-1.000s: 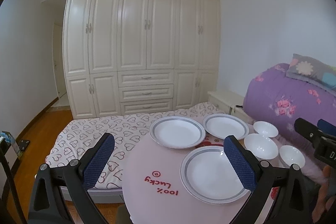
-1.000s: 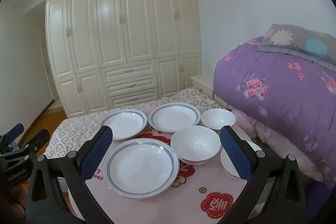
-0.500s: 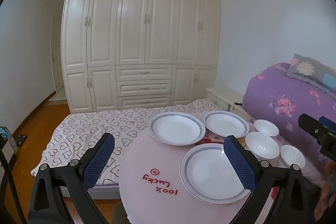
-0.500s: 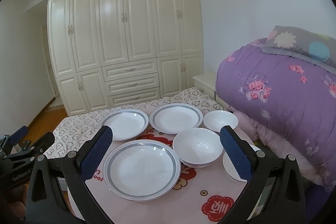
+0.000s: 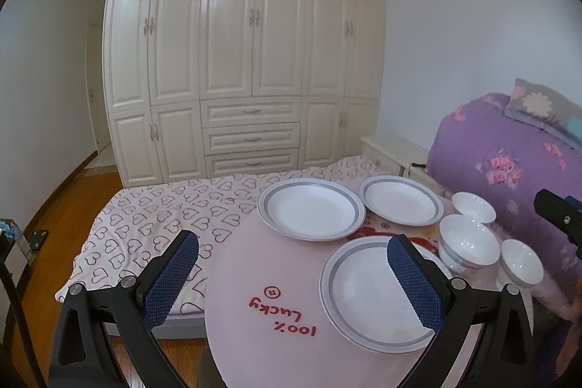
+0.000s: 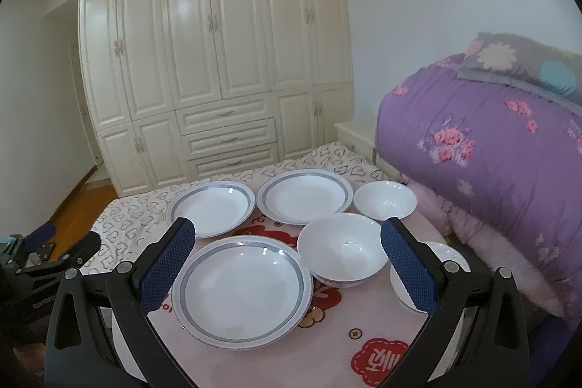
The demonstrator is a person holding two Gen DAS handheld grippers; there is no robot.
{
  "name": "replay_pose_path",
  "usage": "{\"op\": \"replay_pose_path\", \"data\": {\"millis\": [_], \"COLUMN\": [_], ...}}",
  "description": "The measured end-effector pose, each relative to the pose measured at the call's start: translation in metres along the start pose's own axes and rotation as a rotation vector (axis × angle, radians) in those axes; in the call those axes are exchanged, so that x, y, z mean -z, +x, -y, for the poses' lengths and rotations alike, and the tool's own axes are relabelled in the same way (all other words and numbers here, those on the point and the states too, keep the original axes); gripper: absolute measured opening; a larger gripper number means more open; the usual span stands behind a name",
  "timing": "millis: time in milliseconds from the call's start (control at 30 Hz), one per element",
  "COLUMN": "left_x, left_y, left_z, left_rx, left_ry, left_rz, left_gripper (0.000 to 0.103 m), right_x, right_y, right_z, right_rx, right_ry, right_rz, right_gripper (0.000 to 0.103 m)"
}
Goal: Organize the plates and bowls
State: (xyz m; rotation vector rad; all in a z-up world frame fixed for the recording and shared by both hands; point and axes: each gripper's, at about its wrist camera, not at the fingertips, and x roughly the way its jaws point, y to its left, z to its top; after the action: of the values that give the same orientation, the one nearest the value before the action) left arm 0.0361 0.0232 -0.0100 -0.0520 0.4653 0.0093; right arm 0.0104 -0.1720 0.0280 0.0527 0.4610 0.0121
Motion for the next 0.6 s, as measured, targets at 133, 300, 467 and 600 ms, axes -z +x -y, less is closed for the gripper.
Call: {"op": "replay_pose_path", "data": {"millis": [133,300,467,600], "left_x": [0.004,0.007,0.010,0.012], "left_y": [0.019,0.050,0.080,0.104], "left_z": [-0.001,0.001,0.004,0.005], "left_rx": [0.003,0.001,-0.002,-0.002], "left_ry": [-0.012,-0.004,0.006,0.014], "left_rz": [-0.047,-0.120,-0.187,-0.239], "left_gripper": [0.102,0.102,0.102,0.102], "right_x": [0.009,0.034,0.054,0.066], "right_y": [0.011,0.035,0.056,0.072], "right_z": [0.004,0.010,0.014,0.017], "right_rx": [-0.011,-0.072,-0.103,-0.118], "right_ry": [-0.006,-0.005,0.010,0.032], "right_rz": [-0.049,-0.160,-0.240,-0.298], "right_gripper": [0.103,0.103,0.103,0.102]}}
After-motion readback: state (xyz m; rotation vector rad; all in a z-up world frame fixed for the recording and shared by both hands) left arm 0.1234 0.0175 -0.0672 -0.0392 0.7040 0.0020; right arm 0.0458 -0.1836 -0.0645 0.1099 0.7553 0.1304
